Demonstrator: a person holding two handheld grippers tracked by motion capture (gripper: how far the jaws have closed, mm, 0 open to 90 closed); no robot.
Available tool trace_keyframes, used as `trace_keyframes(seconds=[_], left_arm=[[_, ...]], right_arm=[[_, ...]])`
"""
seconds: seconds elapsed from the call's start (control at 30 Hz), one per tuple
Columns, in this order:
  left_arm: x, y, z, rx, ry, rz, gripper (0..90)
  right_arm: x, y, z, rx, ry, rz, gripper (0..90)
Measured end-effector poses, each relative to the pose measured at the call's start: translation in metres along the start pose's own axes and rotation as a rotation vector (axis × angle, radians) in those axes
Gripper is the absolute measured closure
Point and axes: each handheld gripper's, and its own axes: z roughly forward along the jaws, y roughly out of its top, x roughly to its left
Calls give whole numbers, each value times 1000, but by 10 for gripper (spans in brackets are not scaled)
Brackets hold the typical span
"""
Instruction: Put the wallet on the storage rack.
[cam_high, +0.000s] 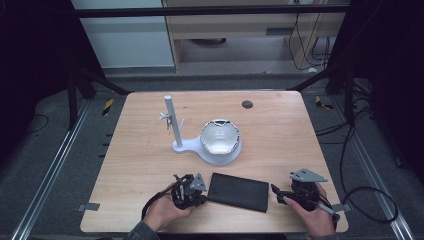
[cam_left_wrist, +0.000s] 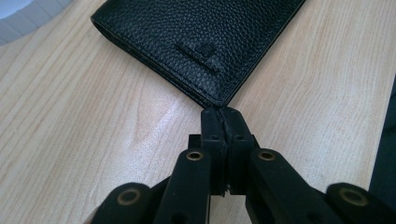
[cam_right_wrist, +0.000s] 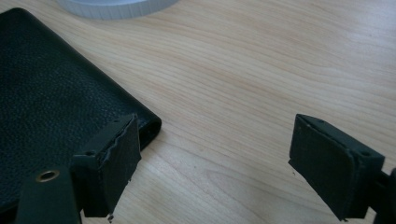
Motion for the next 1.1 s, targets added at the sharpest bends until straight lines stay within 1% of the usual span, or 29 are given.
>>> trace_keyframes(seconds=[0.1, 0.13, 0.2, 0.3, 0.37, 0.4, 0.47, 0.5, 0.53, 0.57, 0.67, 0.73, 0.77, 0.8, 0.83, 0.87, 0.9, 0.97, 1.0, 1.1], left_arm=[[1, -1, 0, -4, -4, 0, 872], [1, -2, 0, -11, -11, 1, 870], [2, -3, 1, -17, -12, 5, 869], [2, -4, 2, -32, -10, 3, 870], [2, -4, 2, -35, -8, 3, 870], [2, -4, 0, -44, -5, 5, 870], [3, -5, -1, -65, 0, -5, 870], [3, -5, -1, -65, 0, -5, 870], [4, -5, -3, -86, 3, -15, 870], [5, -5, -4, -95, 6, -21, 870], [6, -4, -4, -119, 9, -38, 869], [6, -3, -3, -125, 14, -44, 867], [6, -3, -3, -125, 14, -44, 865], [7, -2, -3, -136, 15, -48, 862], [7, -2, -3, -136, 15, -48, 859], [7, 0, -3, -150, 17, -53, 856], [7, 1, -3, -159, 19, -53, 856], [8, 2, -4, -156, 19, -51, 856], [8, 4, -5, -164, 22, -52, 856], [10, 5, -6, -168, 24, -54, 856]], right_arm=[[5, 2, 0, -8, 18, -6, 163], [7, 3, 0, -12, 25, -17, 162], [11, 4, 1, -17, 38, -24, 162], [15, 5, 2, -18, 46, -40, 161], [17, 6, 2, -20, 51, -40, 161], [22, 7, 2, -23, 63, -46, 161], [26, 9, 3, -27, 81, -51, 159], [26, 9, 3, -27, 81, -51, 159], [34, 11, 3, -28, 107, -66, 148], [37, 12, 4, -30, 114, -74, 141], [51, 18, 4, -35, 155, -99, 115], [60, 21, 6, -34, 178, -117, 93], [60, 21, 6, -34, 178, -117, 93], [69, 25, 8, -29, 204, -134, 81], [69, 25, 8, -29, 204, -134, 81], [76, 29, 11, -17, 208, -160, 76], [78, 31, 11, -13, 210, -169, 76], [84, 35, 13, 0, 215, -190, 76], [87, 37, 14, 6, 219, -201, 76], [92, 42, 16, 27, 221, -233, 81]])
